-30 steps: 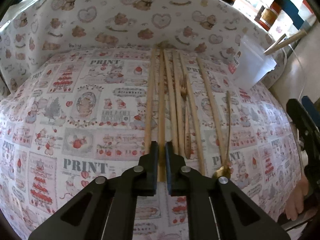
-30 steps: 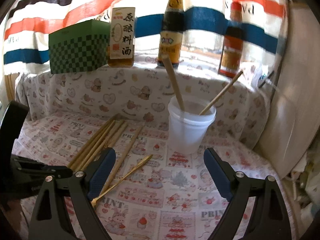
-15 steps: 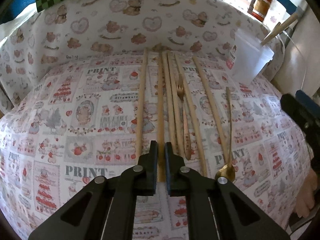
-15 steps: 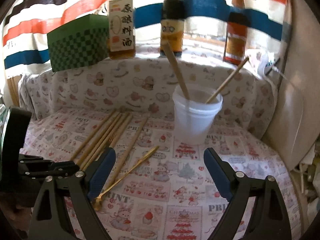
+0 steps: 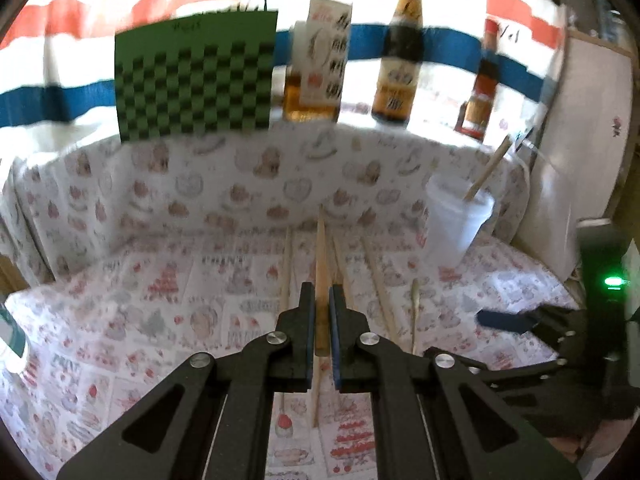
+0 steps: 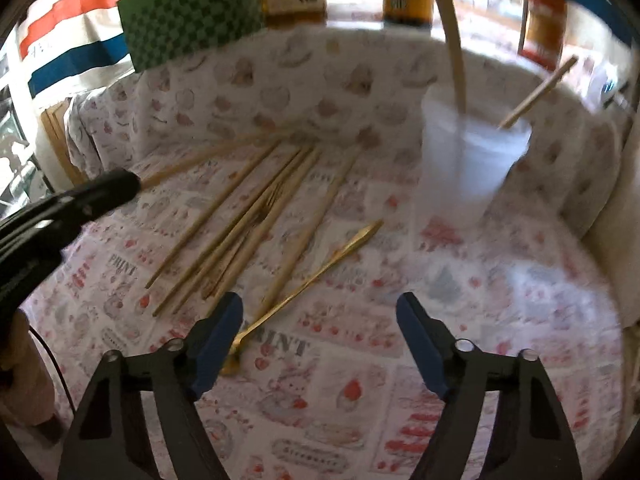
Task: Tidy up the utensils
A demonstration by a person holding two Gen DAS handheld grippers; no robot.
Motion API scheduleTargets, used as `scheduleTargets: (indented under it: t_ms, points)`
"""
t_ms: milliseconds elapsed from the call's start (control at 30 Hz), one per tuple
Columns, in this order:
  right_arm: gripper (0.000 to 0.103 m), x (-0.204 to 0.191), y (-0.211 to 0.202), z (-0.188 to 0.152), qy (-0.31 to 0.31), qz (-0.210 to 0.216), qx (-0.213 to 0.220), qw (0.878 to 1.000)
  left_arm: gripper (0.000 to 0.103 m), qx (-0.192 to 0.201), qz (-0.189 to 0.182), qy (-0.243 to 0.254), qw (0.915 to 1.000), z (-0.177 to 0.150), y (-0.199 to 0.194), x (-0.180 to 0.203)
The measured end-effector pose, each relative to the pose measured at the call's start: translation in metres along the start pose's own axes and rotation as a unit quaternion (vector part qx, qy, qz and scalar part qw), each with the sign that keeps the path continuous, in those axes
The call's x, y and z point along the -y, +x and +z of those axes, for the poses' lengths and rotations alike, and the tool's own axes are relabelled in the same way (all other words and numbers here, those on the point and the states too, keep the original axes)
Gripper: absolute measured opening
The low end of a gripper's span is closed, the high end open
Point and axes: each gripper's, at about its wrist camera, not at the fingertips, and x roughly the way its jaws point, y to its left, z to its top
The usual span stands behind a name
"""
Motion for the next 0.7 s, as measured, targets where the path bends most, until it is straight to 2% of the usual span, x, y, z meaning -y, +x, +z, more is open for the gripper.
scheduleTargets:
  t_ms: [167,200,267,333,533,700]
  points:
    - [0.064,0.021,0.005,0.002,0.048,-0.011,0.003,0.999,0.005,0.071,0.018,0.006,0.9973,0.006,-0.027,0.002]
    - [0.059,0.024,0.004,0.003,0.050,-0.013,0.003,0.999,0.005,0.071,0.015,0.003,0.9974,0.008,-0.028,0.000]
    - [0.056,0.031,0.003,0.005,0.053,-0.022,0.001,0.998,0.005,0.058,0.011,-0.012,0.9982,0.010,-0.026,-0.009]
    - [0.056,0.037,0.003,0.007,0.064,-0.024,0.005,0.998,0.005,0.058,0.006,-0.035,0.9977,0.011,-0.025,-0.017]
    - [0.056,0.038,0.009,0.007,0.077,0.005,0.009,0.997,0.005,0.091,0.012,-0.042,0.9949,0.011,-0.040,-0.026]
    - [0.056,0.026,0.005,0.005,0.061,-0.013,0.036,0.997,0.005,0.121,-0.001,-0.045,0.9916,0.013,-0.055,-0.029]
